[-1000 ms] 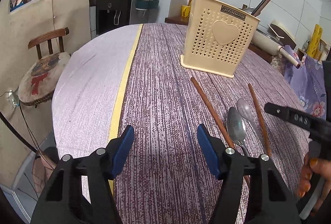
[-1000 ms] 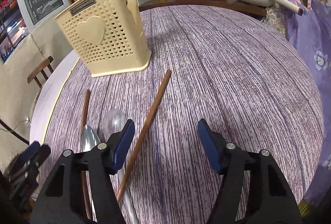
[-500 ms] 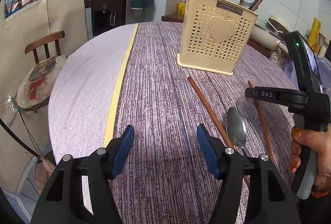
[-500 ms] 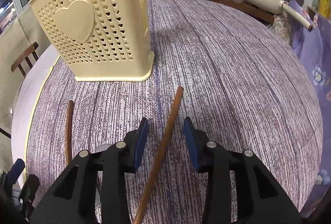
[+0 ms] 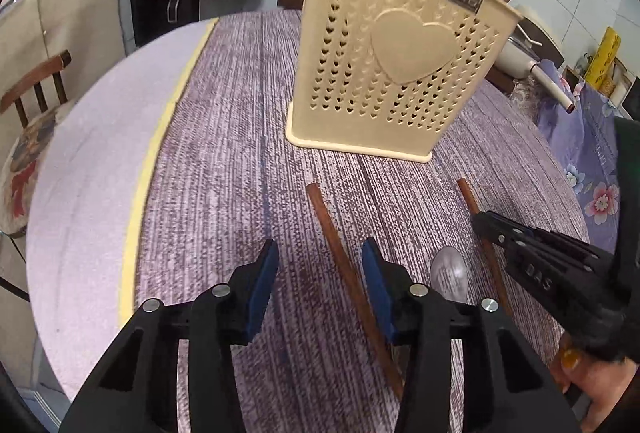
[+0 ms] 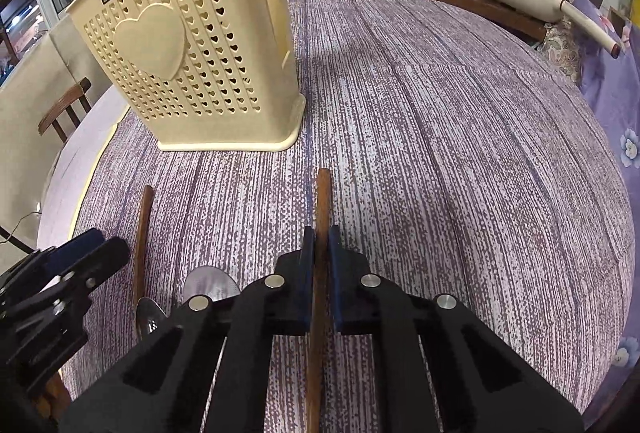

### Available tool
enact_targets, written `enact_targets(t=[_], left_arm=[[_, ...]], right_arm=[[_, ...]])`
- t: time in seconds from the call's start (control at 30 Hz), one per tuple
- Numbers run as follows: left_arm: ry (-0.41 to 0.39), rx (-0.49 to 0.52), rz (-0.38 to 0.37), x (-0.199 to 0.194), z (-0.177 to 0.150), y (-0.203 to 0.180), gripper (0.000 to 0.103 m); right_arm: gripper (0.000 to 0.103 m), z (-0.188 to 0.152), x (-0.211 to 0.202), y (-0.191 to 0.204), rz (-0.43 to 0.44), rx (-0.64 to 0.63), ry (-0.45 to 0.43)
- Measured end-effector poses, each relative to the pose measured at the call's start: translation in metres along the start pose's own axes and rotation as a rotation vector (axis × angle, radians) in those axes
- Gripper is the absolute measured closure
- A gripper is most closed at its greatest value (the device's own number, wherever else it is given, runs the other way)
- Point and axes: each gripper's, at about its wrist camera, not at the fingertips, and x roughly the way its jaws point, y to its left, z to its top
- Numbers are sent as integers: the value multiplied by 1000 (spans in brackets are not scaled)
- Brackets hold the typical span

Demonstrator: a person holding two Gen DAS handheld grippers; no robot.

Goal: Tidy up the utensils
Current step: 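Grasp a brown chopstick with the right tool while the left tool grasps another brown chopstick, then lift both brown chopsticks and lower them into the beige holder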

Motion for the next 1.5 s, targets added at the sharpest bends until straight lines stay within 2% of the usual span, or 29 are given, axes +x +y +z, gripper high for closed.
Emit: enact_targets(t=[0.2,0.53,0.7,1.0,1.23,1.5], left_arm=[[23,21,29,11,0,-9,71],[3,58,118,16,4,-17,79],[2,85,151,19,7,-21,90],[1,79,145,19,11,-14,95],[-4,49,109,18,14,-6,95],[-98,28,49,-15,23,2,95]], right_arm=[[95,-3,0,3,-6,-8,-7],[95,-6,0,8,-36,-38,-21],[95,-7,0,13,-53,-52,-25],[95,-8,0,16,-60,-62,-28],[95,-8,-5,11,-11,-37,-49],[95,-1,-31,-3,88,8,-101]])
